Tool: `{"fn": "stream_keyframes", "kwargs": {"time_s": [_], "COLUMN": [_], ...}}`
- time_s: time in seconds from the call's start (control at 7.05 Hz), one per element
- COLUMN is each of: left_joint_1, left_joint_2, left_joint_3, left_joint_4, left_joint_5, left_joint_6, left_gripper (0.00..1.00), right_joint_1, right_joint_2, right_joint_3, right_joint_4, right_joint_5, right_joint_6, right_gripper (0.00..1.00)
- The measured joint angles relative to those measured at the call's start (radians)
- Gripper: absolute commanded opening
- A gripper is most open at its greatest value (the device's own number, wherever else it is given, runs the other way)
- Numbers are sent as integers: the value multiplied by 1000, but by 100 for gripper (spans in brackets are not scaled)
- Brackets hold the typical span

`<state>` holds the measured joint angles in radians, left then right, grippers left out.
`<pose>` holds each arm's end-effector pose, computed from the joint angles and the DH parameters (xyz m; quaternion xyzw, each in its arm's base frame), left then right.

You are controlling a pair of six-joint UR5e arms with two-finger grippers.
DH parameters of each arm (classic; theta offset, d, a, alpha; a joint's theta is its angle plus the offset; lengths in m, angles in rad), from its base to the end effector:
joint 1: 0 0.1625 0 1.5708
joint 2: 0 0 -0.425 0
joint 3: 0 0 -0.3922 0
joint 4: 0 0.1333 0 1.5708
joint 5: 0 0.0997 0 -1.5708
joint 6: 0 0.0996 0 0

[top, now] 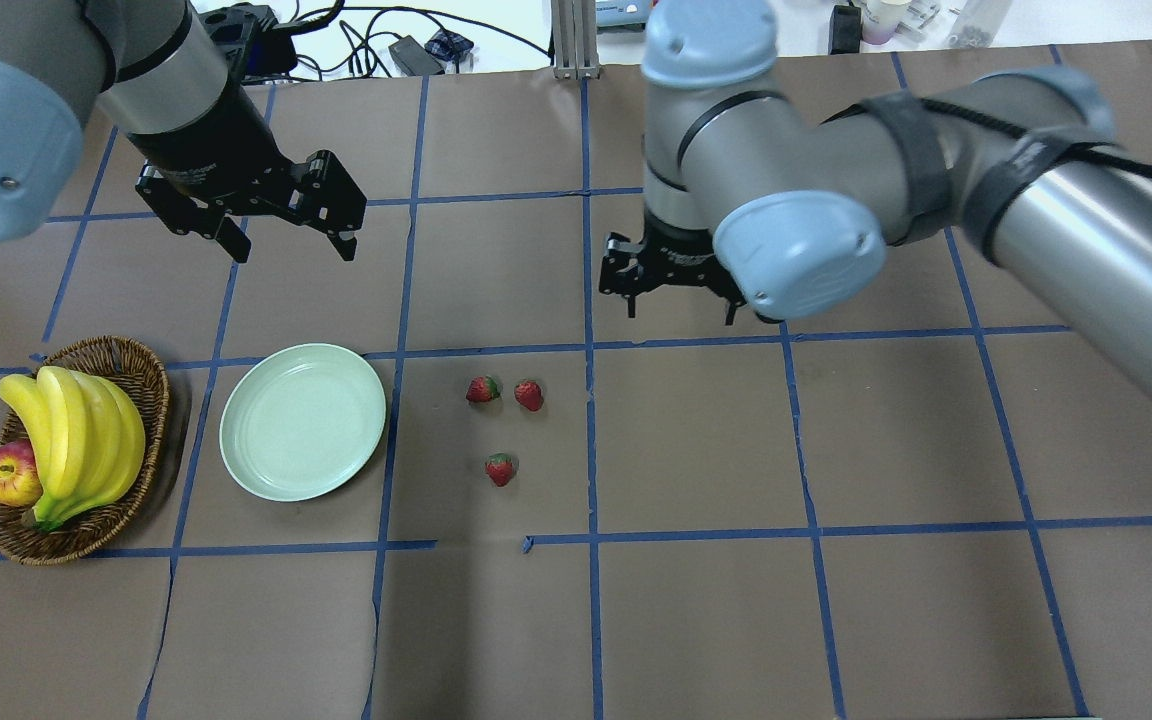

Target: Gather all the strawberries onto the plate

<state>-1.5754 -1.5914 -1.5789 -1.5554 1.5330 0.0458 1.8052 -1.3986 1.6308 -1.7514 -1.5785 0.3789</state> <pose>-0.1394 -0.4985 0.4753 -0.0251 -0.9995 -0.0063 0.0190 0.2564 -0.5031 0.3864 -0.0721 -0.9971 -0.0234 0.0115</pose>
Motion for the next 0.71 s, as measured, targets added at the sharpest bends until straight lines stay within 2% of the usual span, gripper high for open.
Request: {"fn": "stream_keyframes", "kwargs": {"time_s": [0.28, 0.43, 0.71], "left_joint_1": [0, -4, -22], "left_joint_2": [-2, -5, -11], "left_joint_3": [-5, -11, -20], "left_joint_4": [0, 2, 11], "left_joint_5": [1, 3, 9], "left_joint_6": [0, -1, -13], "left_gripper": [100, 100, 100], "right_joint_1": [-119, -159, -209], "right_joint_2": [-35, -40, -46], "right_joint_3": [-164, -213, -229], "right_joint_4": [201, 240, 245], "right_joint_5": [-36, -48, -48], "right_joint_6": [-100, -124, -134], "right_gripper": [100, 100, 99]}}
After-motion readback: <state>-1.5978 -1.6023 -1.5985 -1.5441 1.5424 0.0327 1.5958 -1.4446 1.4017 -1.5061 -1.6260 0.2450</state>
